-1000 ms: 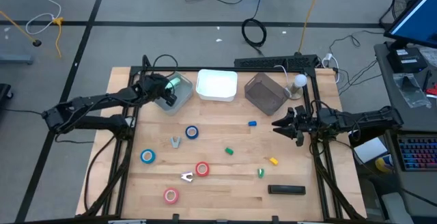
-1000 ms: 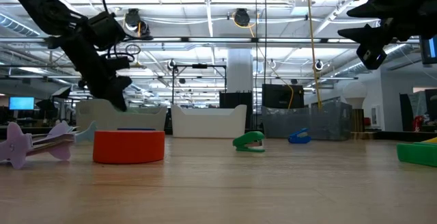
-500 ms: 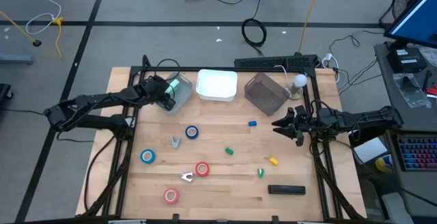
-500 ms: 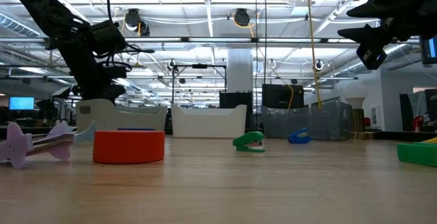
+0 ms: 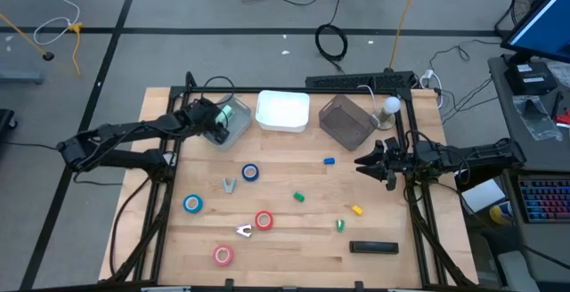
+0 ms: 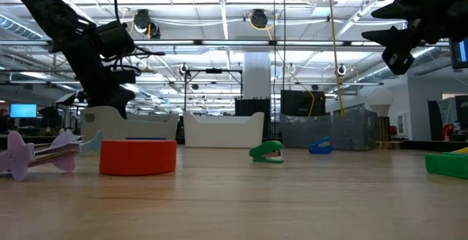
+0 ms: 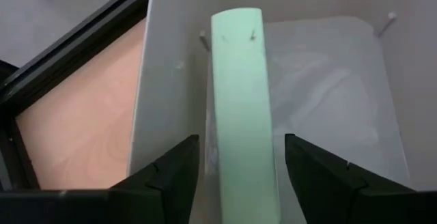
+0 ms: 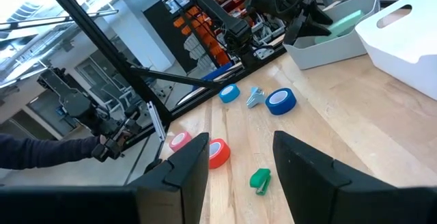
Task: Pick and place Stapler, Stapler remover, tape
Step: Put the black stapler into the gray bin
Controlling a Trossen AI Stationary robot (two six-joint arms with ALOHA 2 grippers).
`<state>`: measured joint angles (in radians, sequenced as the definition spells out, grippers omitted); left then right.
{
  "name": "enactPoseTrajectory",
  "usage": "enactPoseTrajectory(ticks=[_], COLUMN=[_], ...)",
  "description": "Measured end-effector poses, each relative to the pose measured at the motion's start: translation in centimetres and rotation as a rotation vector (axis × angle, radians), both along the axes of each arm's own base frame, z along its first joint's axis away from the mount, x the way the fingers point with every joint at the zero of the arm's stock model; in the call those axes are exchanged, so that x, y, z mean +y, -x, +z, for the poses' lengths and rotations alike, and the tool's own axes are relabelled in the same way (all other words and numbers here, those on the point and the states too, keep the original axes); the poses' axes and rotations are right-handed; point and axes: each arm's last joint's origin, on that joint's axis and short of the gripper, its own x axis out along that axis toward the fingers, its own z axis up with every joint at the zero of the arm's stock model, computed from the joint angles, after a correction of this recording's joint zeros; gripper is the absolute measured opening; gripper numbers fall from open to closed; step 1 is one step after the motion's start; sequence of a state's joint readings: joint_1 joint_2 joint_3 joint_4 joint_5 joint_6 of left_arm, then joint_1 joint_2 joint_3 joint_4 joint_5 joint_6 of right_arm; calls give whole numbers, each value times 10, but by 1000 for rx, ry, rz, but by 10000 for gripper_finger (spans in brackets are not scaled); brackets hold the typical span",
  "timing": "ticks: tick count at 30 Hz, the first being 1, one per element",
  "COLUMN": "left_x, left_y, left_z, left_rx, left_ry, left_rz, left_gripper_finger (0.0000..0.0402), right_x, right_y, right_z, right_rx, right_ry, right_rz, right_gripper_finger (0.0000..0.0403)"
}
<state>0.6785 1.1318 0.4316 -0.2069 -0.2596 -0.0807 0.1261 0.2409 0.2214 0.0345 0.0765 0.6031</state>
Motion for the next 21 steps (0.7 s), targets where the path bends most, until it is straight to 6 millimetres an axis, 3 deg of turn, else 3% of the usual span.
enactPoseTrajectory(ticks=[5, 15, 21], left_x=[0, -8, -32], left_y=[0, -4, -10], left_z=[13, 103, 129], left_rx=[-52, -333, -496], left_ry=[-33, -94, -41], left_rz=[7, -77, -226], left_gripper_finger=[222, 223, 223], right_x=[0, 0, 1], right_y=[0, 0, 0], right_z=[0, 0, 0], right_rx=[0, 0, 0], right_ry=[-1, -6, 15], right_rz=[2, 3, 30], right_gripper_finger=[155, 155, 155])
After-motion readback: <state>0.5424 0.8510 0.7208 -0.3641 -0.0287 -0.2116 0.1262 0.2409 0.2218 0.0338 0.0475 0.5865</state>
